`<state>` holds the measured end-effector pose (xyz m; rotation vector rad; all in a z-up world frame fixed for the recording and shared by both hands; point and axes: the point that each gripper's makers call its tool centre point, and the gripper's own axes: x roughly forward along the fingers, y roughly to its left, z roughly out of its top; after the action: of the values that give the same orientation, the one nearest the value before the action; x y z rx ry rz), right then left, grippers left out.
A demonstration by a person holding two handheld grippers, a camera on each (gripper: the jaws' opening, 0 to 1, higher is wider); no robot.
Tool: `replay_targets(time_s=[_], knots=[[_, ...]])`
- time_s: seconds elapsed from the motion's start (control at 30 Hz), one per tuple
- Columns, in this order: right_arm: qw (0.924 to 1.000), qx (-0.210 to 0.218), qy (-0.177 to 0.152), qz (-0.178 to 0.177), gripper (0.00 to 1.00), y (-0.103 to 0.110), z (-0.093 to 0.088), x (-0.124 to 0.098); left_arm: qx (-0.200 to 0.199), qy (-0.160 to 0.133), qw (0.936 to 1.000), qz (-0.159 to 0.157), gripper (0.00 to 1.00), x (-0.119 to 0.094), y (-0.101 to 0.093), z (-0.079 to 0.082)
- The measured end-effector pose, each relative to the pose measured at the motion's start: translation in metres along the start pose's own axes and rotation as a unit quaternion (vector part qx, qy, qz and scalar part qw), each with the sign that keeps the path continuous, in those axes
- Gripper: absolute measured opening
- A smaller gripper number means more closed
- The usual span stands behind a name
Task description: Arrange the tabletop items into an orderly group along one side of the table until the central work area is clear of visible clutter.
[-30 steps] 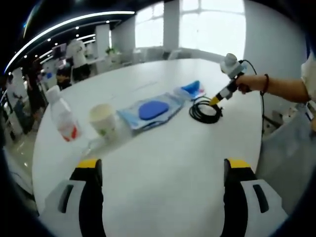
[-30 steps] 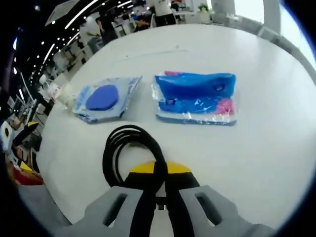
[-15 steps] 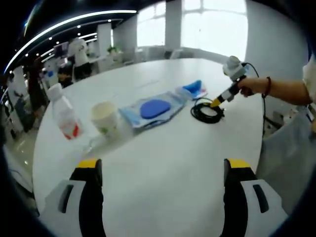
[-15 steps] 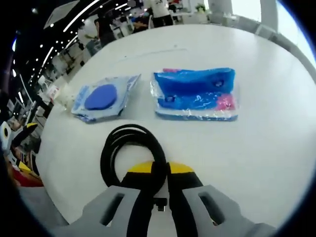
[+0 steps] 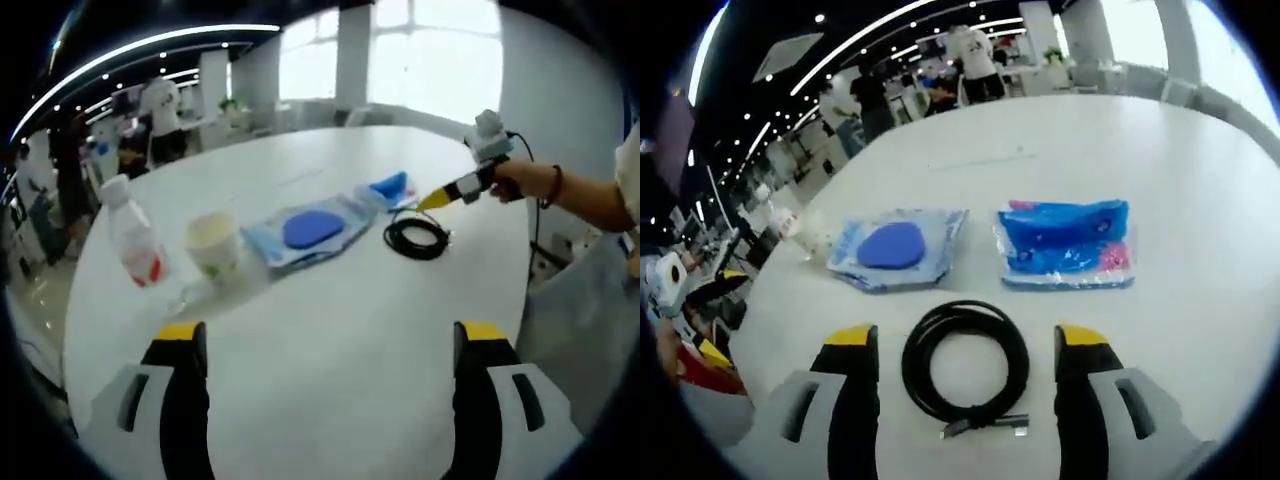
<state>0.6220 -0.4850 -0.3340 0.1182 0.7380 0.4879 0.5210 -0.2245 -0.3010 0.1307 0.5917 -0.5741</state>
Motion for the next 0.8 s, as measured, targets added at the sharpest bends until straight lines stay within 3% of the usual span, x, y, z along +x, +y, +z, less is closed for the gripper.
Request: replay_targets(time_s=[0.1, 0.27, 0.5, 0.8], knots=[[0.9996, -0.008, -0.020, 0.017, 0.90, 0.013, 0.008, -0.008, -0.011, -0.014, 0.9998, -0.006, 1.00, -0.001, -0.001, 0.006], [0.9971, -0.024, -0.057, 0.044, 1.00, 0.036, 0.022, -0.027, -0.019, -0.021, 0.9995, -0.011, 1.00, -0.005, -0.004, 0.010], [0.9934, -0.055, -0.087, 0.051, 0.99, 0.051, 0.034, -0.052, -0.026, -0.041, 0.9988, -0.008, 1.00, -0.023, -0.006, 0.018], [0.9887, -0.091, -0.107, 0.053, 1.00, 0.071, 0.029, -0.081, -0.025, -0.052, 0.9983, 0.001, 1.00, -0.041, -0.014, 0.016]])
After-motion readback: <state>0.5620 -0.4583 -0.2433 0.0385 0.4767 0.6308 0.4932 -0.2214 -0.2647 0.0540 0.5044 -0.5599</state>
